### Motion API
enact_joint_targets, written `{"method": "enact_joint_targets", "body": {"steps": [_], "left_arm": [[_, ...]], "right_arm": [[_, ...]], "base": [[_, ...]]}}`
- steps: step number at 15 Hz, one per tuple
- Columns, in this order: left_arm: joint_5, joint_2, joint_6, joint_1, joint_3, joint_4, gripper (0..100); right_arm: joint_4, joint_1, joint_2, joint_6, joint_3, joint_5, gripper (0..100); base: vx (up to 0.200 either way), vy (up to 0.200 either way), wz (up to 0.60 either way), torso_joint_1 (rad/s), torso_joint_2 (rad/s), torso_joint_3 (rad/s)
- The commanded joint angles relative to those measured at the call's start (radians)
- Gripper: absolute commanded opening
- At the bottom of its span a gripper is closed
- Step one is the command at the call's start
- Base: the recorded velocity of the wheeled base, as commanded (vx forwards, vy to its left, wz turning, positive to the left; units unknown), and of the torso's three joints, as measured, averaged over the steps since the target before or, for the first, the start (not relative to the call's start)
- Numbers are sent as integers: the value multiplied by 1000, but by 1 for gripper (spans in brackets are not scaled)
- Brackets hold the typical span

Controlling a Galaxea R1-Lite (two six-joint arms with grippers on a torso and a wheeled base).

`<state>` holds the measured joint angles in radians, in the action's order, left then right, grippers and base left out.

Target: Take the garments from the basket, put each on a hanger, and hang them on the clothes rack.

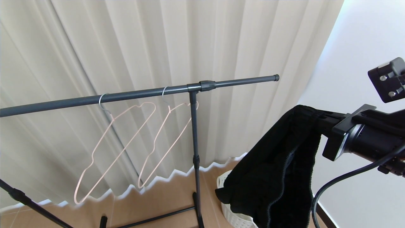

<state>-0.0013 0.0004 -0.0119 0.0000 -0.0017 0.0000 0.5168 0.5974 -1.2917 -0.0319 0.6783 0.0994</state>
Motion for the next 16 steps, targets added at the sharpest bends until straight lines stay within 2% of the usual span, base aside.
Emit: {"method": "enact_joint_targets", "body": {"steps": [1, 6, 7, 15, 16], "left_arm": [[0, 1, 0, 0, 0, 0, 100], [0, 1, -2, 0, 0, 0, 100], [0, 1, -2, 0, 0, 2, 100], [0, 1, -6, 0, 0, 2, 100], [-2, 1, -6, 0, 0, 2, 100]], "right_arm": [[2, -25, -3, -5, -2, 0, 0], [2, -27, 0, -8, -2, 0, 0], [2, -27, 2, -8, -2, 0, 0], [2, -27, 5, -8, -2, 0, 0], [2, -27, 6, -8, -2, 0, 0]], "base": [[0, 0, 0, 0, 0, 0], [0, 0, 600, 4, 0, 0], [0, 0, 0, 0, 0, 0], [-200, 0, 0, -2, 1, 4], [0, 200, 0, 7, 2, 2]]}}
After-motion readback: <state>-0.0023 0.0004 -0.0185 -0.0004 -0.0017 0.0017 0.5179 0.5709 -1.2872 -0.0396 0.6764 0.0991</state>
